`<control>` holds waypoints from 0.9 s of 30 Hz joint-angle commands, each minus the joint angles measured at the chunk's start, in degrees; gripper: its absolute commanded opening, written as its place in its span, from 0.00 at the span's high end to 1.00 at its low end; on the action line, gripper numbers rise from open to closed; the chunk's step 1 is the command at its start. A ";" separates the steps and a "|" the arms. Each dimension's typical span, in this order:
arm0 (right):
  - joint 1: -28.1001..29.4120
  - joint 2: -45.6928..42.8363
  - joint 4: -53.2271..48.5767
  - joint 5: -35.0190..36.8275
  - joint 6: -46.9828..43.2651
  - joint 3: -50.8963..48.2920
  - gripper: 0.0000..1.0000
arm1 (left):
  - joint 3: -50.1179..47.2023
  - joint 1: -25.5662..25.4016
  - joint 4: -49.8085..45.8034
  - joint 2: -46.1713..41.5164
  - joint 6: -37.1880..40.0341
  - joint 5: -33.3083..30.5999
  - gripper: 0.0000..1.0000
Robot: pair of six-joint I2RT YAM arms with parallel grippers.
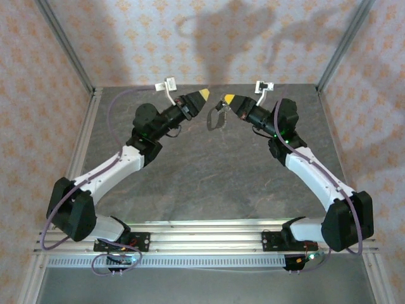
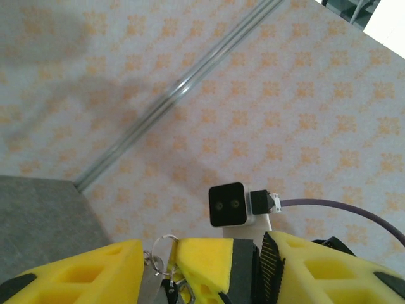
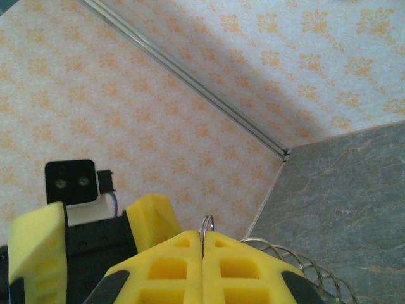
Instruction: Put the keys on the keyring
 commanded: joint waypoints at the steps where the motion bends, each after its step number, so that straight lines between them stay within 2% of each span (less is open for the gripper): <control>1: -0.98 0.08 -0.17 -5.40 -2.86 3.51 1.00 | 3.82 2.01 -8.91 -1.21 6.83 4.69 0.43; 9: -4.29 4.56 -2.66 -16.99 -4.46 8.70 1.00 | 16.00 7.27 -22.74 5.81 13.97 20.37 0.38; 14: -4.87 8.63 -5.57 -23.64 -6.09 12.71 1.00 | 23.30 8.37 -30.50 11.27 18.96 29.21 0.40; 22: -5.22 12.54 -7.03 -25.37 -6.85 15.47 1.00 | 27.37 8.74 -31.26 15.39 19.75 34.93 0.55; 27: -5.18 13.94 -6.60 -25.48 -6.45 16.38 1.00 | 28.63 8.74 -33.04 16.62 21.26 35.47 0.56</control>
